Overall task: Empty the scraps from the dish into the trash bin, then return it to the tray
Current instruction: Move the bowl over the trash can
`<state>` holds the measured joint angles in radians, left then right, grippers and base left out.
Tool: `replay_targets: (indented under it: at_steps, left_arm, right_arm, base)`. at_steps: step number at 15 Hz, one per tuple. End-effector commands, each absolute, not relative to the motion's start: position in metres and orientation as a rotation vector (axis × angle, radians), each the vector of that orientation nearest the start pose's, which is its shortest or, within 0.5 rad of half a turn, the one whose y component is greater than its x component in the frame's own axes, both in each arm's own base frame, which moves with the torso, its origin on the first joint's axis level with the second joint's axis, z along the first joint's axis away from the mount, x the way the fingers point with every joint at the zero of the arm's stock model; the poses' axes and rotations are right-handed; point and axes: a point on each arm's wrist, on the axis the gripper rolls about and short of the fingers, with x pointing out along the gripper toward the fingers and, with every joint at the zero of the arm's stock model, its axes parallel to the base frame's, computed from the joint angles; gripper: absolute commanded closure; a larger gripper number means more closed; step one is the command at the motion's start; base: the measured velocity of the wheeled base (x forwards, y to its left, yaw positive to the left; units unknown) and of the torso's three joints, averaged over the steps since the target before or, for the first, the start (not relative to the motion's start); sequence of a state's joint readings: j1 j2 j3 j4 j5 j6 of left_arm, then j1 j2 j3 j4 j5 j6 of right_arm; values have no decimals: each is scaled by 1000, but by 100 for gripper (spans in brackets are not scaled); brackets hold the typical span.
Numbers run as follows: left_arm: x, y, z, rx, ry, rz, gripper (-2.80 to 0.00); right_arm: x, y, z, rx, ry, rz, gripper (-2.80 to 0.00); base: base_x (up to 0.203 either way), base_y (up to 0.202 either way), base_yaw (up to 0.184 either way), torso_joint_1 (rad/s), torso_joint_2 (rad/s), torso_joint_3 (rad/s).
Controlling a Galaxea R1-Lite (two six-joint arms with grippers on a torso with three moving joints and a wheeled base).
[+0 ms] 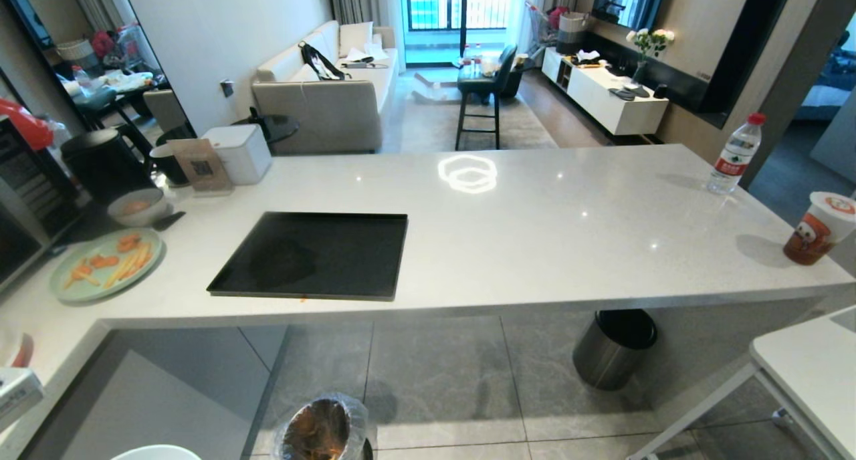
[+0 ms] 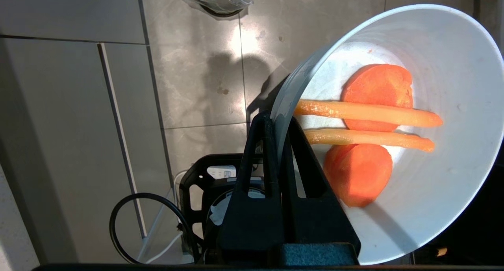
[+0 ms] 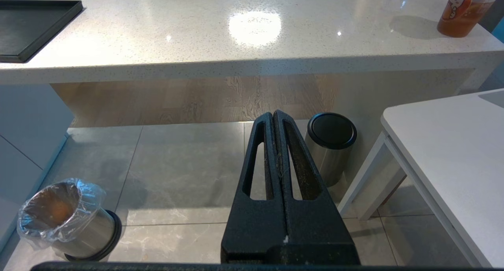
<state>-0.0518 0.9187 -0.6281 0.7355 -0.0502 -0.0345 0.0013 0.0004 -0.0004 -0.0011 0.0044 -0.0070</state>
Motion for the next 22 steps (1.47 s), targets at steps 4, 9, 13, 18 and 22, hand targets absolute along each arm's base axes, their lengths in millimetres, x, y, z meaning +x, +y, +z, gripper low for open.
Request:
replay_targets:
  at_steps: [4, 9, 13, 18, 22]
  left_arm:
    - [63, -6, 172, -20, 1052, -94, 0]
    - [63, -6, 170, -19, 1061, -91, 0]
    - [63, -6, 170, -19, 1062, -92, 0]
    - [62, -6, 168, -21, 1072, -92, 0]
    - [62, -6, 167, -20, 1075, -91, 0]
  right_arm:
    - [-23, 0, 76, 0, -1, 5, 0]
    - [-23, 0, 76, 0, 0, 5, 0]
    - [-23, 0, 76, 0, -1, 5, 0]
    - [-23, 0, 76, 0, -1, 5, 0]
    - [-23, 0, 76, 0, 0, 5, 0]
  base:
    - [0, 0, 0, 0, 0, 0]
    - [0, 0, 0, 0, 0, 0]
    - [0, 0, 0, -54, 120, 74]
    - [0, 0, 0, -125, 312, 171]
    - [0, 0, 0, -131, 332, 200]
